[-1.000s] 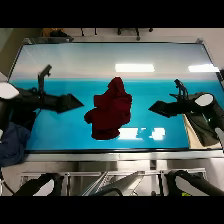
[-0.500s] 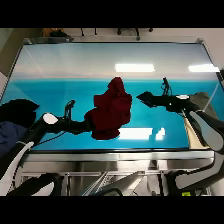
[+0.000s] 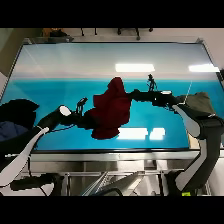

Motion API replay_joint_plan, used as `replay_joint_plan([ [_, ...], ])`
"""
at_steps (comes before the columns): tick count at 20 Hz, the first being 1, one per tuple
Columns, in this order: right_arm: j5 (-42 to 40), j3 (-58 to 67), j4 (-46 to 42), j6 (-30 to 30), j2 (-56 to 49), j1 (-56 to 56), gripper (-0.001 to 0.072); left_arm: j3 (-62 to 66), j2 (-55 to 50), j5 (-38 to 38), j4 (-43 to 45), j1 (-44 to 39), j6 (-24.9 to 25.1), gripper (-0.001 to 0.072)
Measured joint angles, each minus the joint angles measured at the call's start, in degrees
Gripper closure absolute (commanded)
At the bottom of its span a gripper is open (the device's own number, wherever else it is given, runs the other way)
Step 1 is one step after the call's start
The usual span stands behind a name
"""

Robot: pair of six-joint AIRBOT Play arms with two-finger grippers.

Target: Fold the shirts.

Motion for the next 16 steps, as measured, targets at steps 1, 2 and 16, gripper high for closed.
replay_joint_plan([
  [1, 0.94, 0.52, -0.15, 0.00, -0.02, 0.11, 0.0691, 1.07, -0.22, -1.16, 0.07, -0.02, 0.39, 0.0690],
  [2, 1.92, 0.98, -0.15, -0.02, 0.52, 0.17, 0.0691, 2.14, -0.02, -1.95, 0.07, -0.02, 0.70, 0.0691],
  [16, 6.08, 4.76, -1.03, -2.82, 51.45, -12.20, 0.0691, 35.23, 34.10, -18.91, -0.24, 13.46, -0.11, 0.0690],
])
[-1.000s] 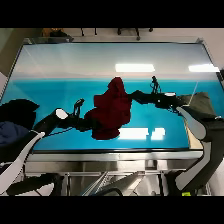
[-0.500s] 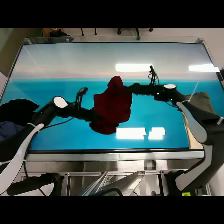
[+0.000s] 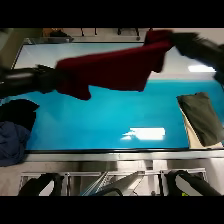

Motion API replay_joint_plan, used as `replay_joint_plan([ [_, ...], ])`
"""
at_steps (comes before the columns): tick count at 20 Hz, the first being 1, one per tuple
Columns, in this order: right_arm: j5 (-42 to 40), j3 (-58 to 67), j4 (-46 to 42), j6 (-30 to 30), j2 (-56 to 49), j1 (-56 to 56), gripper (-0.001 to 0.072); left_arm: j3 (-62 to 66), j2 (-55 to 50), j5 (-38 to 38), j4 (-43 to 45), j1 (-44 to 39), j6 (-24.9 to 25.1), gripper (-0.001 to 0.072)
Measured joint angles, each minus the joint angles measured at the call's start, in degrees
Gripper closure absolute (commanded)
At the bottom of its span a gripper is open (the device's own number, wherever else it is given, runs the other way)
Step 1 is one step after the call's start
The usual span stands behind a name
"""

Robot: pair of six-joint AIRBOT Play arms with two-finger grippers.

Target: Fold the shirts.

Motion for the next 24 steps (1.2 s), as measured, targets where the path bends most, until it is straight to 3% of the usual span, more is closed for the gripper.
replay_joint_plan([
  [3, -1.81, 0.61, -0.42, -1.95, 7.48, -1.49, 0.0691, 3.72, 5.99, -1.16, -0.37, 1.64, -0.22, 0.0690],
  [6, -1.68, 0.83, -0.85, -2.78, 8.33, -2.01, 0.0691, 1.55, 8.72, -1.57, -0.33, 2.25, -0.20, 0.0690],
  [13, 8.04, 0.83, -2.45, -0.13, -11.76, -0.20, 0.0688, -17.53, 1.05, -1.92, 0.35, 2.43, 0.52, 0.0690],
  [14, 8.79, 0.81, -3.65, 0.11, -15.98, 1.09, 0.0627, -20.70, -1.46, -1.18, 0.52, 2.43, 1.49, 0.0687],
  [15, 9.11, 0.76, -5.01, 0.17, -20.59, 2.60, 0.0523, -23.74, -4.42, 0.09, 0.50, 2.45, 2.73, 0.0622],
  [16, 9.03, 0.79, -5.73, 0.35, -24.55, 3.78, 0.0465, -26.14, -7.56, 1.36, 0.52, 2.60, 4.02, 0.0056],
  [18, 7.91, 0.81, -7.06, 1.09, -31.67, 5.29, 0.0391, -28.37, -14.12, 4.68, 0.13, 3.63, 6.10, 0.0010],
  [21, 6.93, 0.90, -7.85, 3.32, -36.04, 3.63, 0.0393, -25.20, -23.06, 5.68, 0.07, 7.91, 7.82, 0.0010],
  [24, 10.25, 0.92, -11.96, 8.50, -33.55, -2.73, 0.0395, -19.12, -28.59, -0.11, 0.04, 14.01, 7.85, 0.0011],
])
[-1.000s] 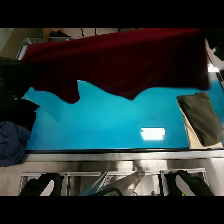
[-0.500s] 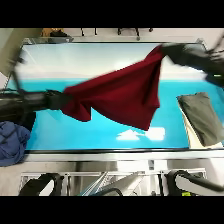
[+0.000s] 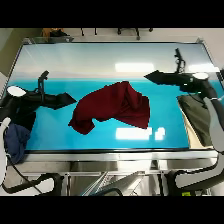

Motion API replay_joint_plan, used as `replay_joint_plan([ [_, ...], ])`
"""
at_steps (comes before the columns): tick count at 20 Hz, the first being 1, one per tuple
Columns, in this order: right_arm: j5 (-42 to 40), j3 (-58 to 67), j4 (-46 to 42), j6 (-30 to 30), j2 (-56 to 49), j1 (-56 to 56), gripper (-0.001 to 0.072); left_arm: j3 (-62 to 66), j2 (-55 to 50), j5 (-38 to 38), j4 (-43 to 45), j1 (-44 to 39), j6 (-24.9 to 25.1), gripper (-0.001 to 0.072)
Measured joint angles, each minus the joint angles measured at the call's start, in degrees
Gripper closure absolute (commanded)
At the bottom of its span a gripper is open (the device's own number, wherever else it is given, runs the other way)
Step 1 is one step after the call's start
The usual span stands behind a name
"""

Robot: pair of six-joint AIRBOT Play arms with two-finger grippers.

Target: Fold the shirts.

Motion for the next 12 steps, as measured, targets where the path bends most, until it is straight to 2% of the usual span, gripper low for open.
replay_joint_plan([
  [3, 6.32, -1.86, -9.92, 6.69, 5.90, -7.13, 0.0395, 1.20, -1.33, -7.28, 0.02, 5.09, -0.46, 0.0010],
  [6, 10.43, -9.73, -19.98, 12.02, 14.16, -11.96, 0.0370, -6.82, 2.21, -9.44, 0.02, 7.30, -0.94, 0.0011],
  [7, 10.36, -13.35, -22.14, 13.14, 17.03, -12.90, 0.0278, -10.82, 4.02, -9.22, -0.02, 7.39, -1.11, 0.0010],
  [8, 10.12, -17.55, -23.69, 14.21, 19.98, -13.57, 0.0241, -15.50, 6.16, -8.44, -0.04, 7.13, -1.38, 0.0010],
  [12, 5.84, -33.97, -24.98, 16.76, 28.02, -14.80, 0.0241, -33.33, 14.75, -0.81, -1.25, 3.65, -3.08, 0.0010],
])
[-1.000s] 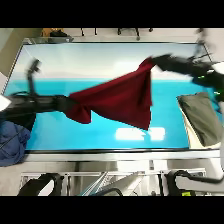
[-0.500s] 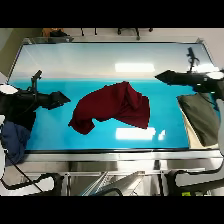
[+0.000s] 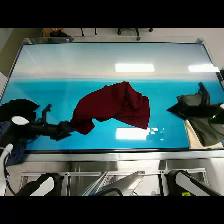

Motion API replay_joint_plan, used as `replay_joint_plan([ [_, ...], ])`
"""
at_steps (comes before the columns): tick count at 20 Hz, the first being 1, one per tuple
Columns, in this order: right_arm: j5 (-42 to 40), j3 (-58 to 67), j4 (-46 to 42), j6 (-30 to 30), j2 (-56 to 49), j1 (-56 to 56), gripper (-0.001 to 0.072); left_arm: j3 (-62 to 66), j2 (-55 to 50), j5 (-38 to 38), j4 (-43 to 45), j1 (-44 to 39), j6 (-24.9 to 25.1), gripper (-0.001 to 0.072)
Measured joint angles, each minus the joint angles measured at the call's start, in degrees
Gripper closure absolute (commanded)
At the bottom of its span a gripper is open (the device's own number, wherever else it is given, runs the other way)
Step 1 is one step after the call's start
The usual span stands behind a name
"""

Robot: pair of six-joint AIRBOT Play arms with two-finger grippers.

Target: Fold the shirts.

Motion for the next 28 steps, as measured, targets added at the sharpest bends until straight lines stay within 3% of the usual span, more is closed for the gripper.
replay_joint_plan([
  [5, -4.79, -12.59, 4.66, -1.81, 0.74, -0.22, 0.0242, -12.04, 7.15, 15.21, -8.76, -8.41, -0.90, 0.0010],
  [10, -10.56, -15.45, 8.41, -4.04, -4.70, 5.25, 0.0242, -12.46, 6.99, 29.29, -12.98, -18.84, -2.40, 0.0011],
  [16, -18.56, -15.80, 17.16, -7.39, -11.87, 16.83, 0.0244, -5.42, -3.65, 33.31, -14.45, -24.63, -3.72, 0.0011],
  [17, -19.45, -15.85, 19.23, -8.90, -12.63, 17.97, 0.0329, -4.04, -5.38, 33.09, -14.40, -24.96, -3.91, 0.0058],
  [18, -20.44, -15.89, 20.70, -10.29, -13.14, 18.69, 0.0449, -2.73, -6.88, 32.94, -13.70, -25.20, -3.93, 0.0266],
  [19, -21.44, -15.91, 22.49, -11.78, -13.60, 19.23, 0.0456, -1.60, -8.15, 32.89, -12.63, -25.33, -3.93, 0.0482],
  [20, -21.90, -15.82, 24.24, -12.98, -13.88, 19.63, 0.0517, -0.37, -9.38, 32.79, -10.80, -25.42, -4.07, 0.0551],
  [21, -22.62, -15.63, 25.35, -13.92, -14.05, 19.93, 0.0594, 0.63, -10.12, 32.41, -9.38, -25.46, -4.07, 0.0551],
  [23, -24.09, -15.06, 26.91, -15.17, -14.34, 20.26, 0.0642, 2.62, -11.13, 31.39, -6.78, -25.51, -4.98, 0.0690],
  [24, -23.98, -14.69, 27.78, -15.65, -14.34, 20.33, 0.0691, 3.43, -11.39, 30.88, -5.09, -25.38, -5.38, 0.0690],
  [28, -21.64, -12.39, 29.75, -16.44, -13.55, 20.48, 0.0691, 6.86, -11.17, 27.12, -1.01, -22.69, -7.04, 0.0691],
])
